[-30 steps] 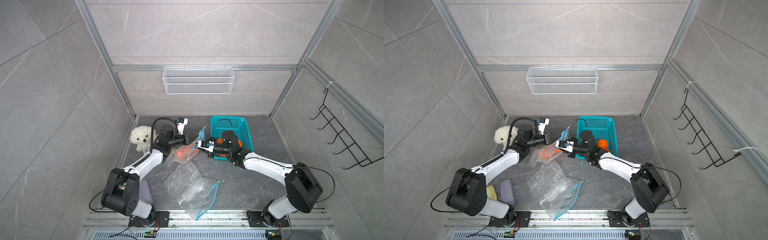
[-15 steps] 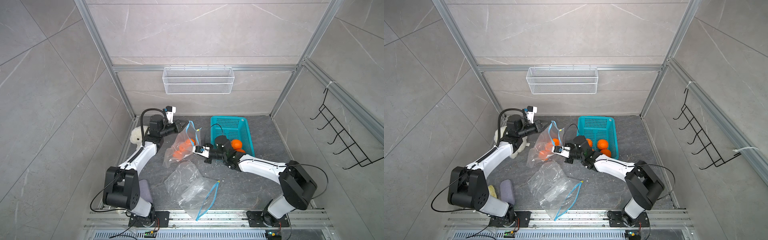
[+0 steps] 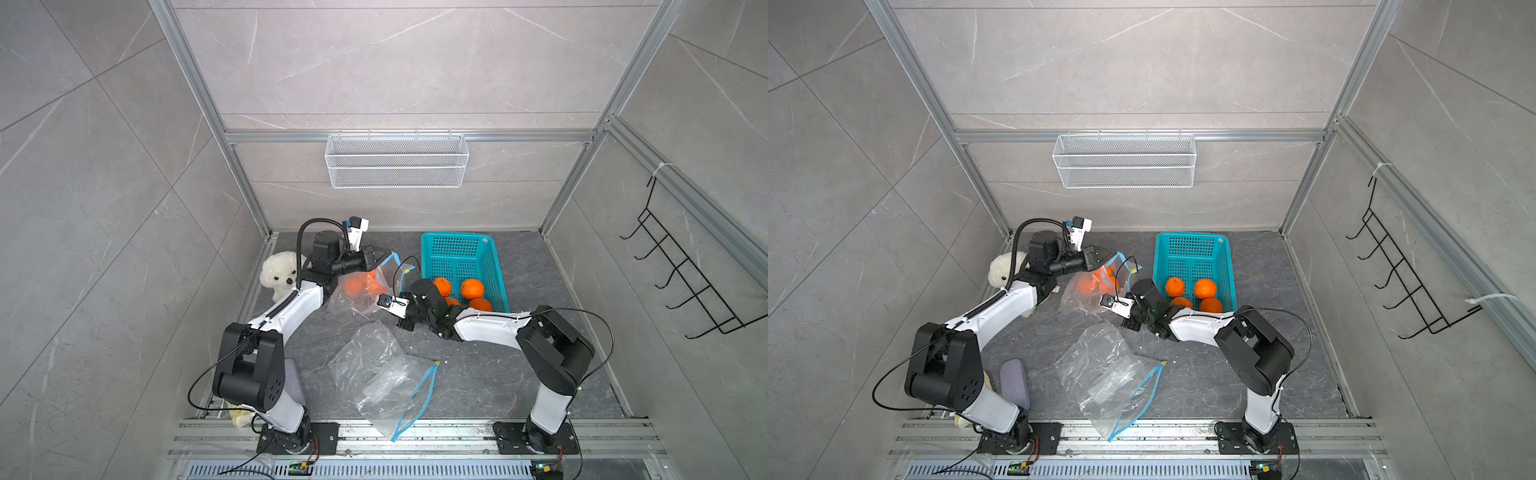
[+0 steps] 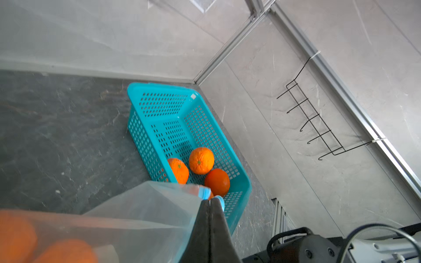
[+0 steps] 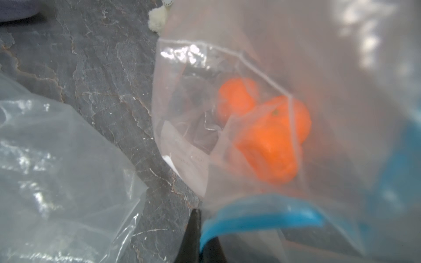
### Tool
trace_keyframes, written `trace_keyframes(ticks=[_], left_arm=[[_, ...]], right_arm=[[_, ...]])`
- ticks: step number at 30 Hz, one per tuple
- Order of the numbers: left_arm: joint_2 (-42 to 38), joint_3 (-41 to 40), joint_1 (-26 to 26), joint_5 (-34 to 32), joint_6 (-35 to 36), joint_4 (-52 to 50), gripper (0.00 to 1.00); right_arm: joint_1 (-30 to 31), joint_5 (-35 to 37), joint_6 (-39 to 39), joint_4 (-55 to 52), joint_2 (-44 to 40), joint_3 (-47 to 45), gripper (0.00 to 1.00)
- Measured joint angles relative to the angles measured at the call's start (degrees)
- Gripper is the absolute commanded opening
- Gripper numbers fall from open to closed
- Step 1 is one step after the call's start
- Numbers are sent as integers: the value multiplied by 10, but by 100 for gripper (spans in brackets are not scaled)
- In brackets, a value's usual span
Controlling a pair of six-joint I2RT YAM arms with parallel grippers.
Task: Open the zip-top bag and take out the orange
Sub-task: Open the zipper of the food storage bag at the center of the board.
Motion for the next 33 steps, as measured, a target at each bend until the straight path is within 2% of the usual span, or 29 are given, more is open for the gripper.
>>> trace_keyframes(ticks=[4, 7, 13, 17, 20, 27, 33], left_arm=[[16, -31, -2, -1, -1, 11, 0], [19, -39, -2, -3, -1, 13, 0], [19, -38, -2, -12, 1, 19, 0], [19, -38, 0, -18, 2, 19, 0], [19, -38, 0, -19, 2, 19, 0], [19, -38, 0, -17, -1, 28, 0], [19, -36, 11, -20, 0, 26, 0]], right_arm=[[0, -12, 21, -4, -5, -1, 46], [0, -27, 40, -3, -31, -10, 53], [-5, -71, 66, -1, -107, -34, 53], [-24, -91, 95, 2, -118, -38, 44], [-39, -91, 120, -3, -96, -18, 40], [-47, -88, 169, 2, -25, 41, 40], [-94, -138, 231, 60, -44, -17, 49]])
